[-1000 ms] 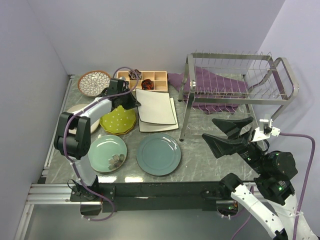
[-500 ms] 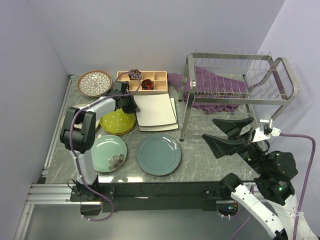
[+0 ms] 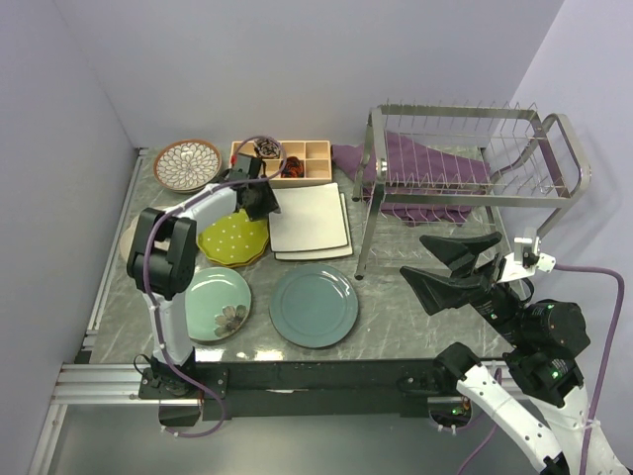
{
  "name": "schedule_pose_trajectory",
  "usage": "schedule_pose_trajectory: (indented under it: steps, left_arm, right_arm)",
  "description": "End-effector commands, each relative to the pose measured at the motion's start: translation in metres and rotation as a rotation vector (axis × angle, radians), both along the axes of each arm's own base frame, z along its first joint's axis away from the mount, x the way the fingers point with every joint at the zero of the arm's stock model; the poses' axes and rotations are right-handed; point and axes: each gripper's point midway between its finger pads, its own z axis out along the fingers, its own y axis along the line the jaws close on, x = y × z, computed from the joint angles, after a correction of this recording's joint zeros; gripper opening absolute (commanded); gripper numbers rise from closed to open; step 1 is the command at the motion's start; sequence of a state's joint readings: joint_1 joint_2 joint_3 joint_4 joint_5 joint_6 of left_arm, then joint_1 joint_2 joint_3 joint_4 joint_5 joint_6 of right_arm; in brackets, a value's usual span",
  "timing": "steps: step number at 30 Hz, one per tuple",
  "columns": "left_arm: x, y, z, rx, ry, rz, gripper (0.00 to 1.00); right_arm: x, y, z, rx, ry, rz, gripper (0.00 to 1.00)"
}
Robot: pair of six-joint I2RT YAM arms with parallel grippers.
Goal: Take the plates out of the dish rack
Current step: Place the plate at the center of the board.
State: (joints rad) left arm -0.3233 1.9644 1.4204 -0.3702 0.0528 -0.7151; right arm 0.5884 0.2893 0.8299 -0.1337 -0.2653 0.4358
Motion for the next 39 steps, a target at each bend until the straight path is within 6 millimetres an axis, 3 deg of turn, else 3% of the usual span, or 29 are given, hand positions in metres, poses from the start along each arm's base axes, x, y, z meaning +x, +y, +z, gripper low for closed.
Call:
schedule_pose_trajectory:
  steps: [1,8,15,20,26,34,39]
  left_arm:
    - [0.017,-0.002,0.016,0.037,-0.054,0.002,0.5]
    - [0.032,0.003,0.015,0.088,-0.072,0.028,0.56]
    - [0.049,0.004,-0.002,0.137,-0.07,0.028,0.57]
    - [0.059,-0.003,0.006,0.139,-0.156,-0.005,0.57]
    - [0.064,-0.007,0.023,0.168,-0.223,-0.001,0.55]
    - [0.066,-0.016,0.008,0.173,-0.209,-0.033,0.53]
    - [0.066,-0.026,0.012,0.177,-0.231,-0.056,0.54]
  right_arm:
    - [-0.004,-0.001,0.007,0.009,-0.045,0.005,1.0]
    - [-0.004,0.0,0.007,0.009,-0.048,0.009,1.0]
    - [-0.001,0.0,0.005,0.003,-0.046,0.001,1.0]
    - [0.0,0.0,0.004,0.001,-0.046,-0.005,1.0]
    - [0.002,0.002,0.002,-0.005,-0.039,-0.002,1.0]
    - [0.003,0.001,0.001,-0.003,-0.039,-0.009,1.0]
    - [0.003,0.0,0.001,-0.003,-0.042,-0.017,1.0]
